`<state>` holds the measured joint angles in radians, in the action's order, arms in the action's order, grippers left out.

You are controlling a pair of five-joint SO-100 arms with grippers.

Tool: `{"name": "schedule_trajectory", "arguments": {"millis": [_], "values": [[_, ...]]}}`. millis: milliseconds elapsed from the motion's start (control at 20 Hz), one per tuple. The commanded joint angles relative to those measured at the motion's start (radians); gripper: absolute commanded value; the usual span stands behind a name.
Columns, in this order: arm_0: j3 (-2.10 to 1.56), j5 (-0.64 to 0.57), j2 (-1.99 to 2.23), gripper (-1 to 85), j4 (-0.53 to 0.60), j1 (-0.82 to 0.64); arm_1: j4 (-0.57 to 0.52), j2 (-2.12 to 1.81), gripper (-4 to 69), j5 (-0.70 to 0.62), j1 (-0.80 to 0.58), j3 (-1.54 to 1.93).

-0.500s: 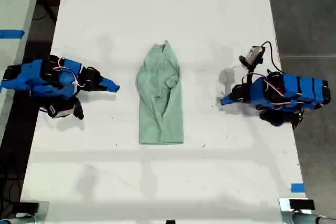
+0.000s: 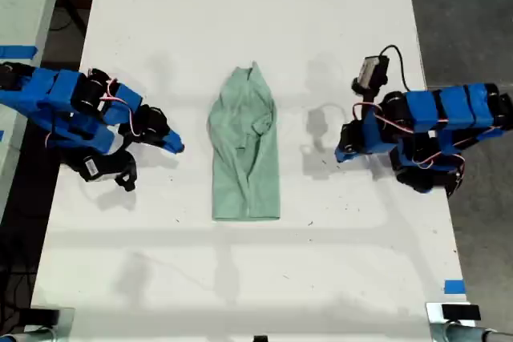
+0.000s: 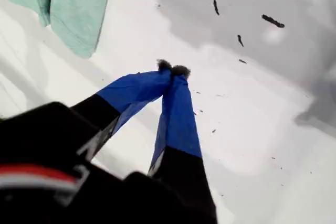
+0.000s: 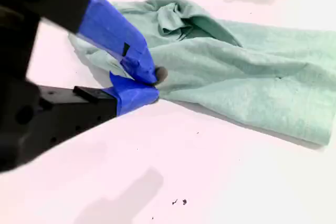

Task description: Fold t shirt

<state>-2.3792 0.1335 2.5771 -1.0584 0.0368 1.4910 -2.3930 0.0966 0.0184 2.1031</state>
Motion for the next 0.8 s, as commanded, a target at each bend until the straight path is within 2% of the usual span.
{"name": "schedule_trajectory", "arguments": {"millis": [0,100,250,500,550,600,650,750], "values": [[0.140,0.018,-0.100,0.0,0.014,0.023,0.006,0.117,-0.7,0.002,0.031,-0.167],[0.281,0.044,-0.276,0.0,-0.028,0.055,0.037,0.305,-0.5,-0.006,0.066,-0.359],[0.472,0.189,-0.499,0.0,-0.094,0.146,0.072,0.552,-0.5,0.008,0.133,-0.624],[0.772,0.186,-0.857,0.2,-0.094,0.201,0.057,0.867,-0.2,-0.017,0.172,-0.904],[0.805,0.179,-0.916,6.5,-0.084,0.199,0.040,0.905,0.6,-0.023,0.172,-0.923],[0.845,0.160,-0.980,20.3,-0.074,0.193,0.020,0.937,9.3,-0.035,0.172,-0.936],[0.894,0.153,-1.052,23.9,-0.087,0.186,0.006,0.963,12.4,-0.034,0.170,-0.939],[0.959,0.158,-1.160,24.5,-0.091,0.186,-0.031,1.005,14.0,-0.028,0.179,-0.939]]}}
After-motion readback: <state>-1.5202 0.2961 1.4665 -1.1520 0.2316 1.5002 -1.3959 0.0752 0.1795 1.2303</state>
